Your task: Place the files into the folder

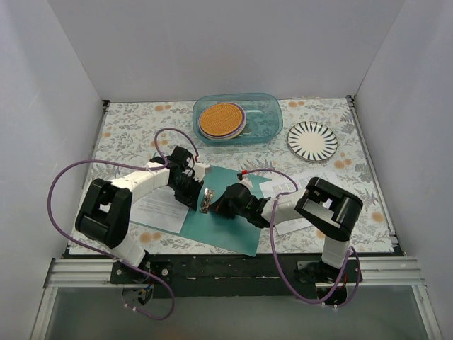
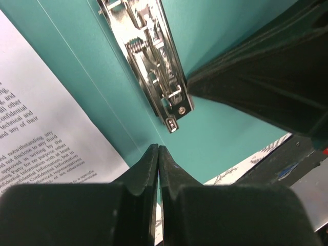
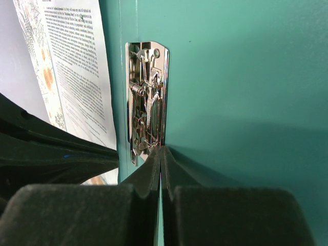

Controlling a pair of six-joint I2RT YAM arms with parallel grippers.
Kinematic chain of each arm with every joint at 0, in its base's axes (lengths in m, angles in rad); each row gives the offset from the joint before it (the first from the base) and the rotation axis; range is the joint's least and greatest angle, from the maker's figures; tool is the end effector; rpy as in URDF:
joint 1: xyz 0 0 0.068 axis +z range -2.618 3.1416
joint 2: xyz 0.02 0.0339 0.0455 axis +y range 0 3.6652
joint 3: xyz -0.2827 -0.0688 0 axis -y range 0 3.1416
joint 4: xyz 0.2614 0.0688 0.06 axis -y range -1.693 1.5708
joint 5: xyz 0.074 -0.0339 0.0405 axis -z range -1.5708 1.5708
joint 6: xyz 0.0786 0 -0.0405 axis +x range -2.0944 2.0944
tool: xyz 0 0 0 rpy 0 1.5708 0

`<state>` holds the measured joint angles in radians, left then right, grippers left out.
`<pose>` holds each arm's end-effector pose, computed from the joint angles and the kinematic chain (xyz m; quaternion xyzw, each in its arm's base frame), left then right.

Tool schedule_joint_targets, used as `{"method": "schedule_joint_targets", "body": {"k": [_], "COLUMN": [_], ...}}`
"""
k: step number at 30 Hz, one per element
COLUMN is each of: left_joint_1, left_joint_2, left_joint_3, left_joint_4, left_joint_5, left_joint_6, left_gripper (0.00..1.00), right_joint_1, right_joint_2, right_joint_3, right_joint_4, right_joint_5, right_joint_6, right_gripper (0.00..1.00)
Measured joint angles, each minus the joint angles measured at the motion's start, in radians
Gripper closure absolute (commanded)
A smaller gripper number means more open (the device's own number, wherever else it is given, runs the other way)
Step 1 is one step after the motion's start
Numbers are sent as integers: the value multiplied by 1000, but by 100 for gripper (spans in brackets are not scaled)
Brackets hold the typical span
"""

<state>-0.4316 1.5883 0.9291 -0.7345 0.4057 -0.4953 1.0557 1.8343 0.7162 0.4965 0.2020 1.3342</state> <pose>0.2541 -0.1512 0.1395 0.0133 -0.9757 0.2182 0.0122 0.2032 0.3270 0.0897 0.1685 0.8700 0.3900 0.2503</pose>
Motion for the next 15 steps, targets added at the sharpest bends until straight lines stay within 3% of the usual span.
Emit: {"method": "schedule_joint_targets", "body": {"k": [15], "left_joint_1": [-43], "left_joint_2": [-1], "left_joint_3": [-33], "left_joint_4": [106], "left_joint_5": [-7], "left_joint_6": [-70], "left_gripper": [100], "right_joint_1": [-9], "right_joint_2": [6], "right_joint_3": [0], "right_joint_4": [8], "right_joint_5": [-23], "right_joint_6": [2], "right_gripper": [99]}}
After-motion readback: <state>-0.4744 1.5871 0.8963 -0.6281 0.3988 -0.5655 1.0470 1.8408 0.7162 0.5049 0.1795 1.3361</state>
